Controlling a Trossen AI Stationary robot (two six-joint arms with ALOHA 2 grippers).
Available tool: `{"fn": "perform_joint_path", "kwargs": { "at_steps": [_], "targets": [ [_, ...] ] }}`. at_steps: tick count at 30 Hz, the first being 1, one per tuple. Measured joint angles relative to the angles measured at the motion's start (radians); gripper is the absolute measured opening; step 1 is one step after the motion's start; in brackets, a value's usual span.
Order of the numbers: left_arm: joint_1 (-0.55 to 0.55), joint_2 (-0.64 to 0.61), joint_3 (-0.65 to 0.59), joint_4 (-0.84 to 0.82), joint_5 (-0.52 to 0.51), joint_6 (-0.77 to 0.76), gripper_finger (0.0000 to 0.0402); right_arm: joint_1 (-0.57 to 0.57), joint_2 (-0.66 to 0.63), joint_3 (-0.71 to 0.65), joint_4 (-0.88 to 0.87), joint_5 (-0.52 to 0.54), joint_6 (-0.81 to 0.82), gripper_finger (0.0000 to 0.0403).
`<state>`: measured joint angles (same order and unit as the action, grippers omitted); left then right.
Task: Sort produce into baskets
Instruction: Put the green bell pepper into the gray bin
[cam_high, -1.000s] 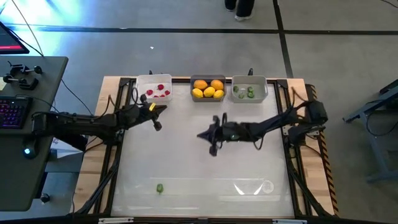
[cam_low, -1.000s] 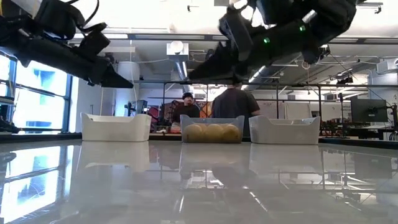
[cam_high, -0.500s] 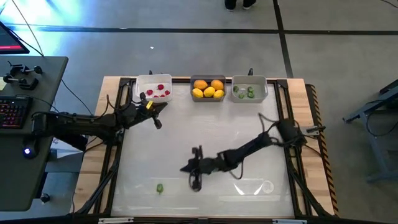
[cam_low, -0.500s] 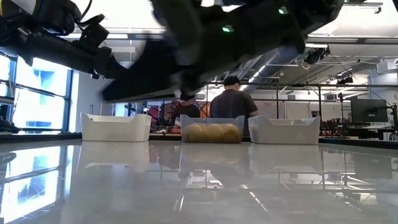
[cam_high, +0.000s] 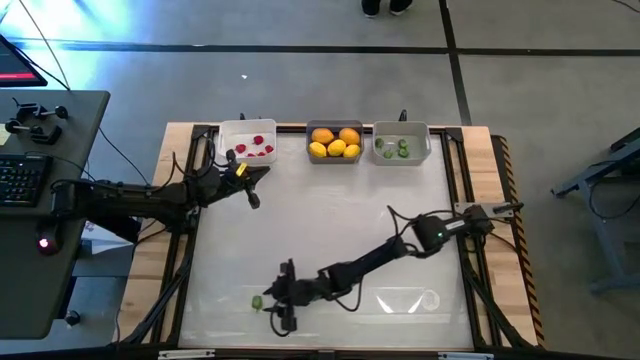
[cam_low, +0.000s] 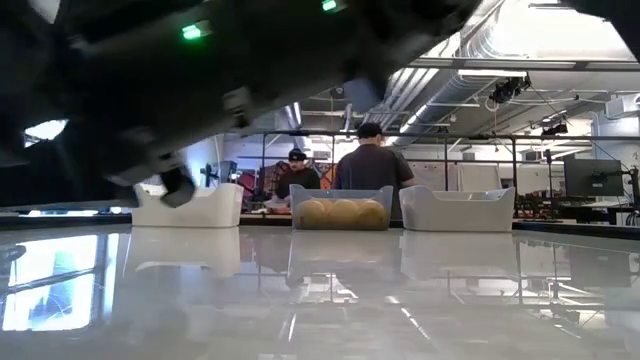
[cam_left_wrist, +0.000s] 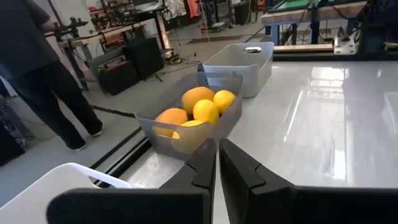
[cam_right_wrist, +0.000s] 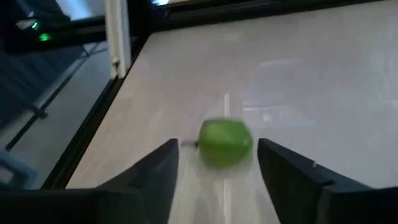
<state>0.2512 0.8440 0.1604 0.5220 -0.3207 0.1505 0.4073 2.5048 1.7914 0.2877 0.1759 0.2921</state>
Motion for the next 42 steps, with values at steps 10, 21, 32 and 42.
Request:
{"fn": "perform_joint_path", "kwargs": {
  "at_steps": [10,21,32,42],
  "targets": [
    [0.000,0.000,0.000,0.002,-0.003,0.018,0.0008,-0.033,0.163,0.200,0.001,-0.090,0.009,0.0238],
    [0.000,0.000,0.000,-0.010,-0.004,0.019,0.0008,-0.041,0.182,0.222,-0.037,-0.124,-0.011,0.0137],
    [0.006,0.000,0.000,-0.006,-0.032,0.039,0.0008,-0.111,-0.060,0.217,-0.660,0.162,-0.182,0.0123],
    [0.080,0.000,0.000,0.008,-0.043,0.084,0.0008,-0.409,-0.339,0.054,-1.084,0.337,-0.181,0.0113]
  ]
}}
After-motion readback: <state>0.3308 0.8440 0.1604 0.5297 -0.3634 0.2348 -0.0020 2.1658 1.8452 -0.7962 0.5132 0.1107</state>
